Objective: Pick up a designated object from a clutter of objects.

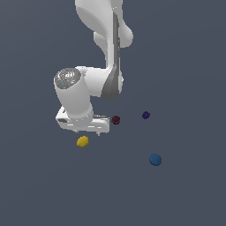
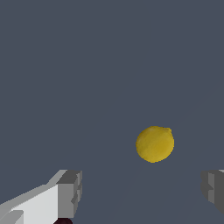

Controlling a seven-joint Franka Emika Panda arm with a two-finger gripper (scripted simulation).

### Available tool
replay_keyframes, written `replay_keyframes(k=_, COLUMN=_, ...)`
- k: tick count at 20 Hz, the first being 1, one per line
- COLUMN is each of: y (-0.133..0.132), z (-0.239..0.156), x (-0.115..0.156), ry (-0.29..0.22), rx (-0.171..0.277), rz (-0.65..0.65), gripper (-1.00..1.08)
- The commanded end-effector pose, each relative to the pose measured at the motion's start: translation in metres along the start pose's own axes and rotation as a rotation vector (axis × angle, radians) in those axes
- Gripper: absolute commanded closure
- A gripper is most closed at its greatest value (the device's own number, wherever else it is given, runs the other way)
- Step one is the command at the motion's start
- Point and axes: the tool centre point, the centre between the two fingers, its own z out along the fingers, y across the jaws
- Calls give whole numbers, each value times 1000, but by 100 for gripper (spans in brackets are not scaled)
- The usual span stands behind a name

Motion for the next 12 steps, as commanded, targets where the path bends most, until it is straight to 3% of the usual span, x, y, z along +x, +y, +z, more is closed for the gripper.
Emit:
replay_keyframes(k=1, y=16, z=22, x=0, ry=-2, rx=-2, rz=16, gripper=-92)
replay_keyframes(k=12, y=49, z=68, x=-6, ry=-9, rx=-11, rz=50, gripper=-92)
